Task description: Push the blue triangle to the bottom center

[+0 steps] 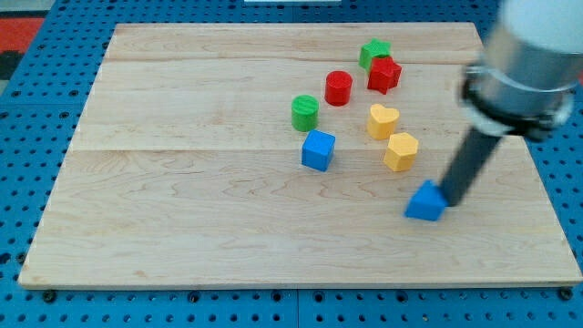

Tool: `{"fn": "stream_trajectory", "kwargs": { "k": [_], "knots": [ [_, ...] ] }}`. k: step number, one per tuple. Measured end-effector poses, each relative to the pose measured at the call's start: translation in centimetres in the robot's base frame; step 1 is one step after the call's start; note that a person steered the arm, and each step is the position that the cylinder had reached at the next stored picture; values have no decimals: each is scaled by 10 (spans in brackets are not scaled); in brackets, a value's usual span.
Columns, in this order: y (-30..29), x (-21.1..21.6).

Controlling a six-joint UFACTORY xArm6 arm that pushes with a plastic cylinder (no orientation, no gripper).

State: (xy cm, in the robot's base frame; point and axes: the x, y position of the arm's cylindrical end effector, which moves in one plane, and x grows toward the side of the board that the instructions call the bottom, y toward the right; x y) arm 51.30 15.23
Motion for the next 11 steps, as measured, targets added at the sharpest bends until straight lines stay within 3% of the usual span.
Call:
{"fn": "stream_trajectory", "kwargs": {
  "k": [1,2,3,4,5,6,7,8,9,10,11],
  "knots": [
    [-66,-56],
    [-10,-46],
    [30,12],
    [31,57],
    [-20,-6],
    [-12,-19],
    [-71,0],
    [-134,-39],
    [-192,-46],
    [-168,-4],
    [-127,2]
  ]
}}
